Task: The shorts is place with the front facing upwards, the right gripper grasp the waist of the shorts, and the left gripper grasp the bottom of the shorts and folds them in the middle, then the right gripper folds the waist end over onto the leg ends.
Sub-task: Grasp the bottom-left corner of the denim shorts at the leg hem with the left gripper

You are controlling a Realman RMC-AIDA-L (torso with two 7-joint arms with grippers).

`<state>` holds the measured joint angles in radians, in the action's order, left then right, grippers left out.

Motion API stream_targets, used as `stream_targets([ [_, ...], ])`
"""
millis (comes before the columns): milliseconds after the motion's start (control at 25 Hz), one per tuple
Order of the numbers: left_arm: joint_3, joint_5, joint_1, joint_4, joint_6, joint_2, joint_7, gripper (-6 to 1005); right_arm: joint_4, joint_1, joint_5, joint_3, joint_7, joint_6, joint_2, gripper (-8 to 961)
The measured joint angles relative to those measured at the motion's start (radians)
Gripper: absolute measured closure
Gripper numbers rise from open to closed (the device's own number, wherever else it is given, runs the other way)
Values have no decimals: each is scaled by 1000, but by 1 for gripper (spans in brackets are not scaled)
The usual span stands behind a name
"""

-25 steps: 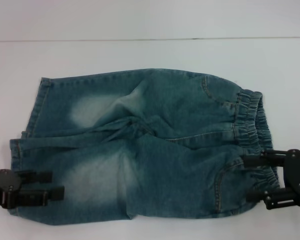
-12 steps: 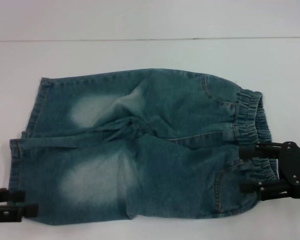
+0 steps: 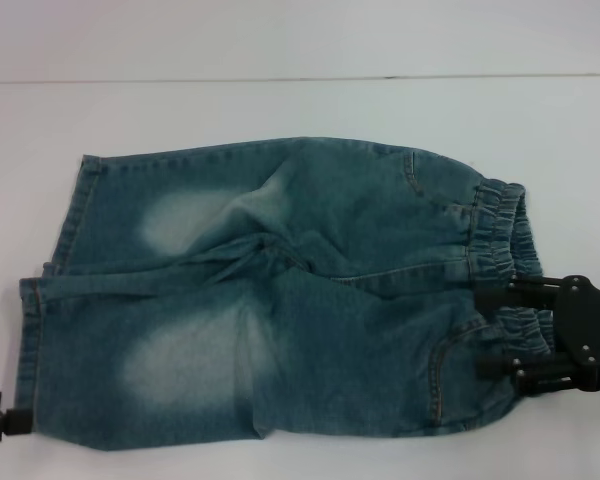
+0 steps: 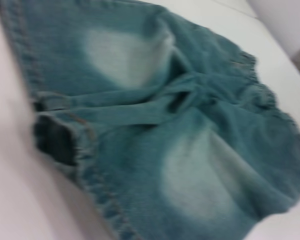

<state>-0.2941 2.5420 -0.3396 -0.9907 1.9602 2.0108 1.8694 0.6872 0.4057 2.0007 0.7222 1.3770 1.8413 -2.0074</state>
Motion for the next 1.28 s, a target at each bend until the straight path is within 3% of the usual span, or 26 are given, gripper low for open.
stream_targets([
  [560, -25, 72, -26, 31, -94, 6, 31, 99, -22, 0, 5, 0, -27, -6, -1, 28],
  [1280, -76, 78, -49, 54, -109, 21, 31, 98, -34, -9, 3, 0, -41, -27, -3, 27],
])
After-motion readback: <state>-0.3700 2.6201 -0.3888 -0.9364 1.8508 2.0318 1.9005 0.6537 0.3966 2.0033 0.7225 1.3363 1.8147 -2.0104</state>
